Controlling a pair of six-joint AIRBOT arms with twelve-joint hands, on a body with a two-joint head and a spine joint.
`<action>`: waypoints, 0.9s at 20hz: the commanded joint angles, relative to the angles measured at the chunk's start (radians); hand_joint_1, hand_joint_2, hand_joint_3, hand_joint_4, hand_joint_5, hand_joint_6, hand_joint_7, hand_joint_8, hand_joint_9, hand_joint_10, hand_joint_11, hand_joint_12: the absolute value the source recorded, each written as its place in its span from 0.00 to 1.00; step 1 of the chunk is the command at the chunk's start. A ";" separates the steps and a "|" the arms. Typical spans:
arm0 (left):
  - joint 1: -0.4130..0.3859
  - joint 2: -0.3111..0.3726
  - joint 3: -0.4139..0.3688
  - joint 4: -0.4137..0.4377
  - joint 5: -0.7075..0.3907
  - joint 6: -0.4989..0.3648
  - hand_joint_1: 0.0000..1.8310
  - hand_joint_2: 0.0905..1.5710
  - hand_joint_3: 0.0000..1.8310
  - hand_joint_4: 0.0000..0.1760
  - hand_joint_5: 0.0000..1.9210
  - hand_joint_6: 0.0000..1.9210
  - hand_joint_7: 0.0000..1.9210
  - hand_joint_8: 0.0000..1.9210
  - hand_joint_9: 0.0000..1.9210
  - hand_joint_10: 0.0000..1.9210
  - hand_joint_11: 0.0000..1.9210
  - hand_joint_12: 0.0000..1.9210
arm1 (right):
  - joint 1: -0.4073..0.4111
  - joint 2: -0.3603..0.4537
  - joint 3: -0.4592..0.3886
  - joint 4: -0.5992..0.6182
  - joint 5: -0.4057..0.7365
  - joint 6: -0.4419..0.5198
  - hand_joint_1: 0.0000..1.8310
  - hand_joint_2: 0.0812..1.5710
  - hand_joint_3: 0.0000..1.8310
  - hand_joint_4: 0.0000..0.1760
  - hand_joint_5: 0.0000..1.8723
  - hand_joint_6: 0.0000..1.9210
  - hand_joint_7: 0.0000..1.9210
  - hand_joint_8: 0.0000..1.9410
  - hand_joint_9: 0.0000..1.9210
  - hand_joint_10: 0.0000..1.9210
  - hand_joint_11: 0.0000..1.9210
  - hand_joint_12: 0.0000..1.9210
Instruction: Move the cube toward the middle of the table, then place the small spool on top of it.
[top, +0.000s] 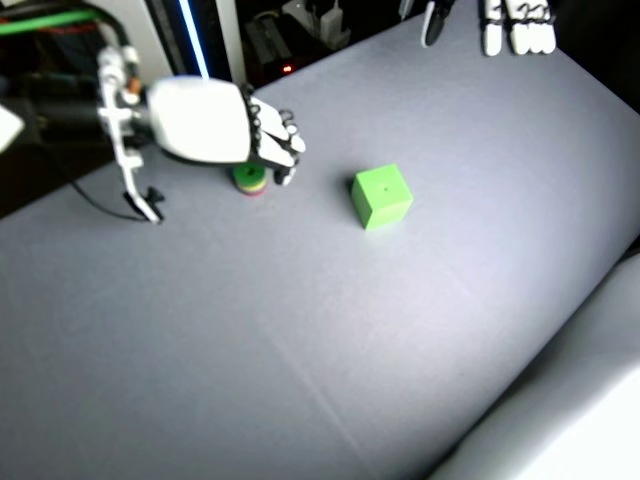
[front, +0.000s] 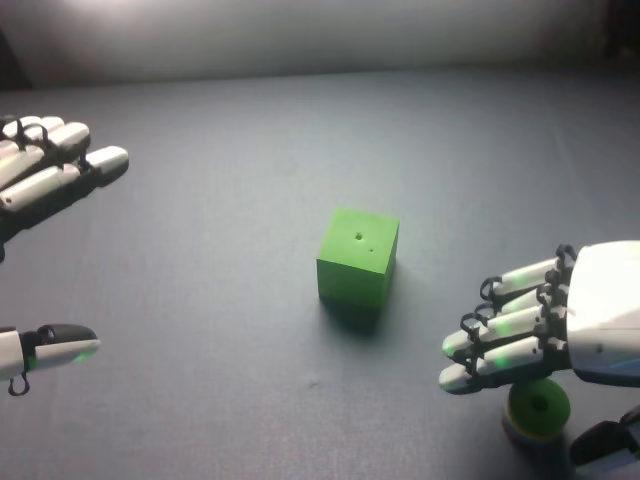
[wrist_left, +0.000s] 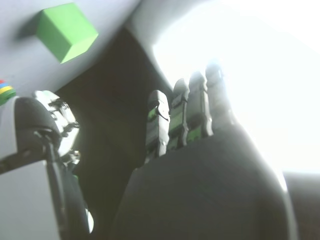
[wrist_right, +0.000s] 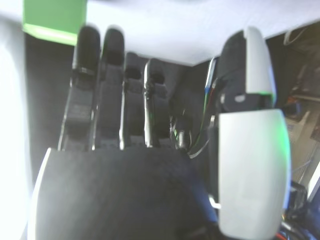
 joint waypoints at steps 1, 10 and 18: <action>-0.005 0.008 -0.002 -0.004 -0.150 -0.001 0.50 0.55 0.00 0.62 0.10 0.02 0.04 0.02 0.07 0.00 0.02 0.20 | 0.012 -0.001 0.003 0.035 0.072 0.005 0.55 0.59 0.00 0.20 0.26 0.00 0.23 0.00 0.35 0.01 0.18 0.58; 0.032 0.010 -0.016 -0.013 -0.192 0.000 0.50 0.55 0.00 0.68 0.11 0.00 0.05 0.00 0.07 0.00 0.00 0.27 | 0.012 -0.042 0.030 0.016 0.006 0.004 0.59 0.62 0.00 0.18 0.26 0.00 0.23 0.00 0.35 0.01 0.15 0.61; 0.034 0.009 -0.015 -0.020 -0.196 -0.001 0.51 0.55 0.00 0.60 0.12 0.00 0.06 0.00 0.08 0.00 0.00 0.30 | 0.012 -0.048 0.032 0.010 0.006 0.004 0.65 0.62 0.00 0.00 0.40 0.00 0.39 0.02 0.29 0.56 0.29 0.73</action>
